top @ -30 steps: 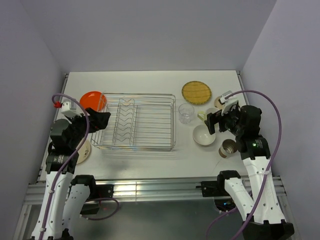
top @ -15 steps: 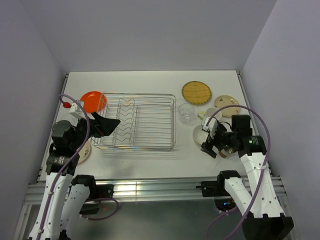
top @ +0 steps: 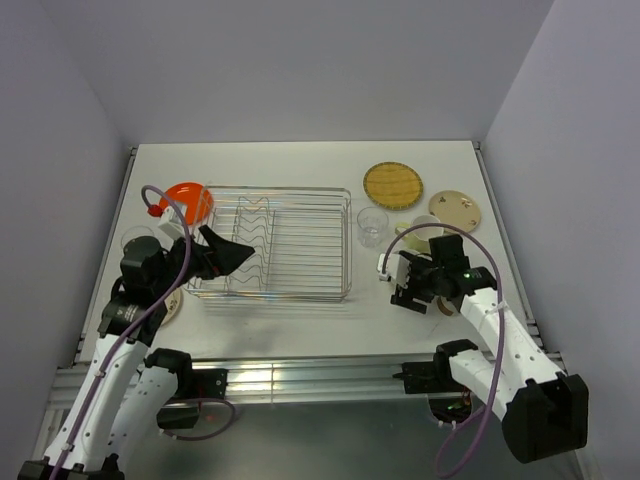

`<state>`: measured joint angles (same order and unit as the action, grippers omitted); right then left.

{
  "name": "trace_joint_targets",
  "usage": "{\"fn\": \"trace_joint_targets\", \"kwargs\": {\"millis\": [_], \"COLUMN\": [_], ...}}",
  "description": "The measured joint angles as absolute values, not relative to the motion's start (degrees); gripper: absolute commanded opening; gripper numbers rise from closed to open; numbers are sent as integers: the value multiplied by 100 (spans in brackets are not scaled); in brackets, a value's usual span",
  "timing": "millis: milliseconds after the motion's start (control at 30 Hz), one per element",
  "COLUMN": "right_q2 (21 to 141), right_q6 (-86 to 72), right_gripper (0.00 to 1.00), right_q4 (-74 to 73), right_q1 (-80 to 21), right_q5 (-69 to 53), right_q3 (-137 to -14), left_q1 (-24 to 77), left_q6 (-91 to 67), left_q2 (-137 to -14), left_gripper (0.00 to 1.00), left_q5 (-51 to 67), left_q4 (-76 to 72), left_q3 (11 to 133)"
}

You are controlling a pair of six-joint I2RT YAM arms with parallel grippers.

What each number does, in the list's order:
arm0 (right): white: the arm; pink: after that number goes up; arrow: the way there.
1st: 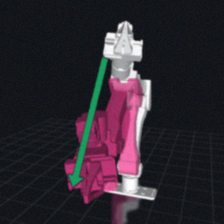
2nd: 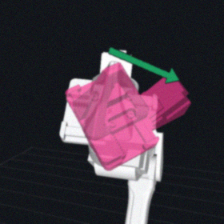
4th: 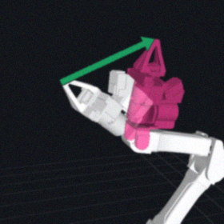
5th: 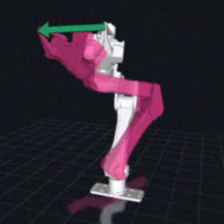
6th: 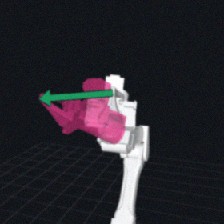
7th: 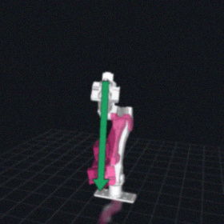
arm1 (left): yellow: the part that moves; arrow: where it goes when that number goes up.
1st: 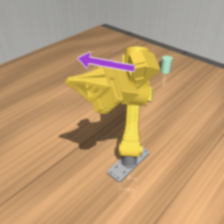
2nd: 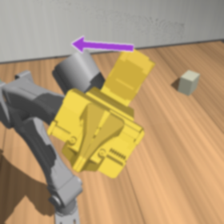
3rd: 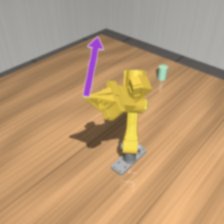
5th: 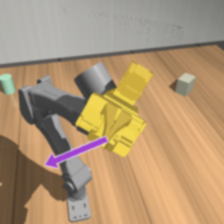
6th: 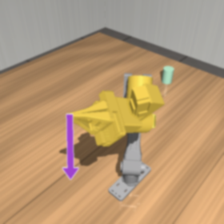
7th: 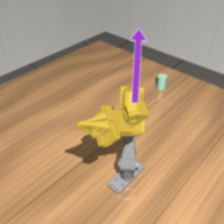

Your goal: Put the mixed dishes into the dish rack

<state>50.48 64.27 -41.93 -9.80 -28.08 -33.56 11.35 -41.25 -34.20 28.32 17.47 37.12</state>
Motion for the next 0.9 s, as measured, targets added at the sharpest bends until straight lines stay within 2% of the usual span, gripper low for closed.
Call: {"fn": "trace_joint_targets", "kwargs": {"millis": [200, 367, 533, 567, 667, 767, 900], "right_q2": [5358, 5649, 5870, 5872, 5872, 5870, 5846], "right_q6": [6580, 6751, 6910, 6938, 7024, 7074, 7109], "right_gripper": [72, 58, 49, 42, 29, 21, 16], "right_q4": [-3522, -3190, -3048, -3030, -3044, -3046, -3124], "right_q1": [-1092, -1205, -1302, -1313, -1332, -1339, -1352], "right_q5": [-2285, -2023, -1892, -1883, -1885, -1907, -1931], "right_q3": [-3026, -2906, -2823, -2797, -2755, -2729, -2692], "left_q1": [1297, 1361, 1413, 1424, 1455, 1490, 1549], "left_q6": [-4171, -4202, -4254, -4270, -4285, -4296, -4300], "left_q2": [-3507, -3649, -3830, -3854, -3922, -4012, -4097], "left_gripper": [95, 95, 95, 95, 95, 95, 95], "left_q5": [2639, 2545, 2497, 2482, 2462, 2456, 2423], "left_q4": [1741, 1697, 1680, 1662, 1570, 1490, 1483], "left_q3": [3675, 3675, 3675, 3675, 3675, 3675, 3677]}}
